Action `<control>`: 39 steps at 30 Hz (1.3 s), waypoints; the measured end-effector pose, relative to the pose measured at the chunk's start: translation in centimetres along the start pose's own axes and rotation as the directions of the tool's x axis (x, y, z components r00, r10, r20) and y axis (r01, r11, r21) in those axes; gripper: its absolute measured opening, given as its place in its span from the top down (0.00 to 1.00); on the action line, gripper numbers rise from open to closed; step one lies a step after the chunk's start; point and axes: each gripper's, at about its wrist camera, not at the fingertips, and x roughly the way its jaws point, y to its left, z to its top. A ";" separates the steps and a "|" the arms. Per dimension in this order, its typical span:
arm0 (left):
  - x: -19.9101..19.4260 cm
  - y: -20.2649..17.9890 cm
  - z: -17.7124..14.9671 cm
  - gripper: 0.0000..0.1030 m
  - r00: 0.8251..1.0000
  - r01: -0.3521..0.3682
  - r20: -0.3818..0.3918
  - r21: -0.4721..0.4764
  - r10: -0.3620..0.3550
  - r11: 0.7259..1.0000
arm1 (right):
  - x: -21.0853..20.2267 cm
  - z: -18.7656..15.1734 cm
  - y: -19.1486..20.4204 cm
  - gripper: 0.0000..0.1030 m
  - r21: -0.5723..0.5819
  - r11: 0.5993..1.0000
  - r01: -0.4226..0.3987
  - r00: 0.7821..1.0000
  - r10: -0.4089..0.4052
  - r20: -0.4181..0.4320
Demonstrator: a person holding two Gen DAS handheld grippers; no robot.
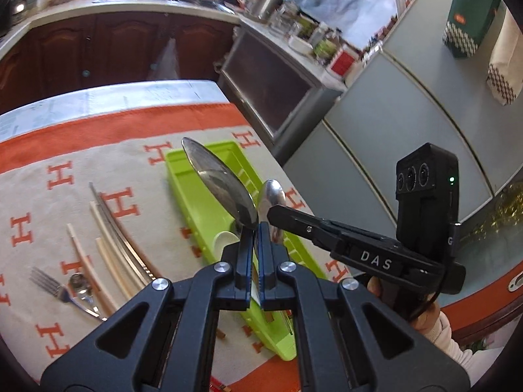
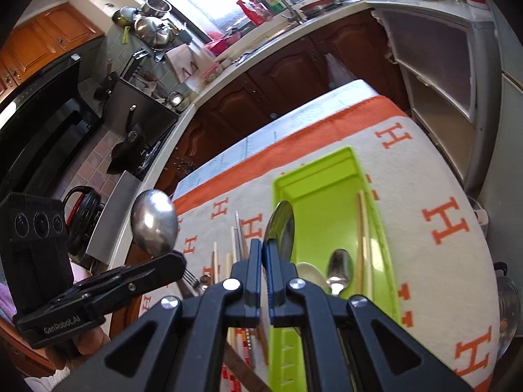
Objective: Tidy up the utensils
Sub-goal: 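Carry both held spoons over the green tray and open both tools to drop them, then move both open tools back over the remaining fork, spoon and chopsticks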
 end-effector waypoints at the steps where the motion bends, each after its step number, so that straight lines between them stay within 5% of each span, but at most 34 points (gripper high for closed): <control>1: 1.1 -0.3 0.1 1.00 1.000 -0.005 -0.024 0.008 0.005 1.000 | 0.1 -0.1 -0.5 0.98 0.006 1.000 0.011 1.000 -0.011 -0.002; 11: 9.7 0.4 1.2 0.99 0.982 -0.085 -0.167 0.037 0.090 0.996 | 0.5 -1.4 -4.3 0.98 0.055 0.996 0.073 0.997 -0.071 -0.032; 23: 13.5 4.1 3.3 0.99 0.968 -0.172 -0.191 -0.030 0.163 0.985 | 3.9 2.3 -3.5 0.98 0.004 0.988 0.155 0.987 -0.155 -0.043; 31: 11.5 4.7 3.7 0.99 0.970 -0.188 -0.167 -0.050 0.177 0.981 | 6.8 4.6 -3.4 0.96 -0.003 0.978 0.208 0.974 -0.207 -0.096; 39: 7.0 4.4 2.4 0.99 0.966 -0.232 -0.135 -0.083 0.219 0.969 | 5.5 3.0 -2.4 0.96 -0.011 0.978 0.209 0.973 -0.209 -0.101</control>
